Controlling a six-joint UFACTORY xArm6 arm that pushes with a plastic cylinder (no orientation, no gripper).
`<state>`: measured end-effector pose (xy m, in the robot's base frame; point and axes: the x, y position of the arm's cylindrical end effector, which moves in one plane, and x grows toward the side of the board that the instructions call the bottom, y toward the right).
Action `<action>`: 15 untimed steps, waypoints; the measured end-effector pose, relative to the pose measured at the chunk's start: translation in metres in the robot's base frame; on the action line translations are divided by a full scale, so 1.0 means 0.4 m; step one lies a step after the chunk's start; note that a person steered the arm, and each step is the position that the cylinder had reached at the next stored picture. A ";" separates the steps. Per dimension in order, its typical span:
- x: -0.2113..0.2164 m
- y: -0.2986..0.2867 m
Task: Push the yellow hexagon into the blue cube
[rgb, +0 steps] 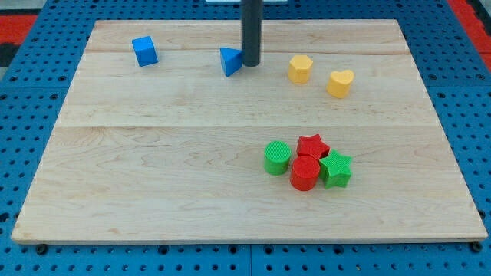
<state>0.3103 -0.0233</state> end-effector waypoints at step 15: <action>0.069 -0.068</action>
<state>0.3379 -0.0506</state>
